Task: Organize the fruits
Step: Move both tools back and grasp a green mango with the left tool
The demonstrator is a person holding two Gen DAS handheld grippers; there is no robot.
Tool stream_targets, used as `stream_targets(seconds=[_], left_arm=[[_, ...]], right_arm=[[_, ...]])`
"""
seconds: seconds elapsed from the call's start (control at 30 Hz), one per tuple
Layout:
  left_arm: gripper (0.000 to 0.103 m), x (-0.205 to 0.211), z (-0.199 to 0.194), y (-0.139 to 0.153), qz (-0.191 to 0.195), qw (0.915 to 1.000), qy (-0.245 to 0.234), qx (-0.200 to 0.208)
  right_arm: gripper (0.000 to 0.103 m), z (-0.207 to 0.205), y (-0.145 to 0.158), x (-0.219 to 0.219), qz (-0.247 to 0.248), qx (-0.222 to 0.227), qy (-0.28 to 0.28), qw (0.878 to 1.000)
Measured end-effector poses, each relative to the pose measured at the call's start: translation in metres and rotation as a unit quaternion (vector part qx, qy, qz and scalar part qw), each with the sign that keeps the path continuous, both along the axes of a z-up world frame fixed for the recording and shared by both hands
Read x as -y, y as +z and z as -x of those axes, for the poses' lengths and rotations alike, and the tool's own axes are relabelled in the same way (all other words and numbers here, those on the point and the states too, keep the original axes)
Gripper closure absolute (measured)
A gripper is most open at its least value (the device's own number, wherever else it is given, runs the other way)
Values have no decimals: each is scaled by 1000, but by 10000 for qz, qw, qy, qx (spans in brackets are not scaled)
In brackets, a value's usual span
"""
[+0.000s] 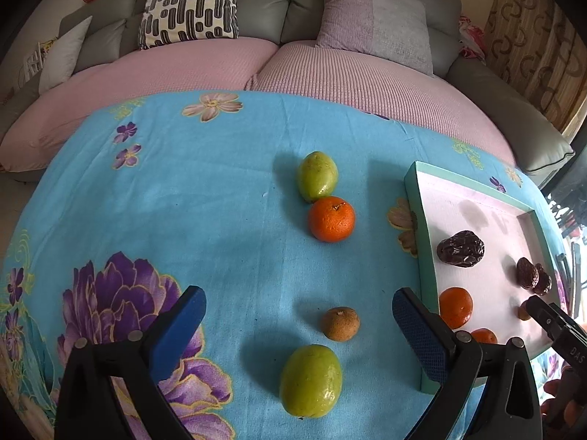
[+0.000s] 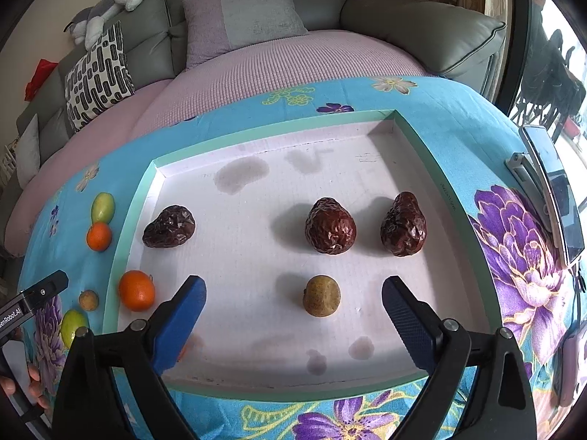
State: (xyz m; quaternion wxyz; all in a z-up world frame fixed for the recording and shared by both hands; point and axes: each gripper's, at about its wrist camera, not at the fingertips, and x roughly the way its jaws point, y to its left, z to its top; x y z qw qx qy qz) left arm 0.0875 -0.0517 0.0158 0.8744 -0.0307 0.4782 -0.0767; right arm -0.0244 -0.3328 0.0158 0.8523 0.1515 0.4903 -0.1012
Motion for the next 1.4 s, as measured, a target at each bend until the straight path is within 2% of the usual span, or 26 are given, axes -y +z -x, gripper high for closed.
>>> stream_targets(seconds=[0.17,0.33,0.53,0.57,0.63,0.7,0.8,0.93,1.1,1.13,1.2,1.4], left_arm=[[0,-7,0,1,-208,9997,61,54],[0,-4,3,1,-155,9997,-56,-180],[3,8,13,0,-198,9987,-367,-286],[5,9,14,-1,-224,9985,-398,-314],[16,12,15,-3,-283,9978,-455,-396],[18,14,16,-7,-310,9970,-511,-494],[28,17,18,-14,-298,9954,-615,-676],[30,21,20,-20,-392,9936,-656,-833],[42,21,22,-25,-411,9924,-652,-959],[52,20,22,-24,-425,9925,-632,-956],[62,18,23,-21,-331,9931,-598,-954],[62,18,25,-16,-208,9935,-681,-893]], right_arm=[[5,-3,2,-11,-17,78,103,9999],[5,-6,6,-26,68,-59,355,9993],[5,-3,18,-37,185,14,455,9988],[5,-3,20,-37,209,33,459,9987],[5,-2,22,-38,243,62,443,9987],[5,-1,24,-36,247,80,399,9989],[5,0,24,-33,230,70,289,9993],[5,2,23,-30,208,56,215,9995],[5,2,25,-34,224,95,280,9993],[5,1,25,-35,222,94,295,9993],[5,1,25,-36,223,93,312,9992],[5,1,25,-36,210,105,302,9993]])
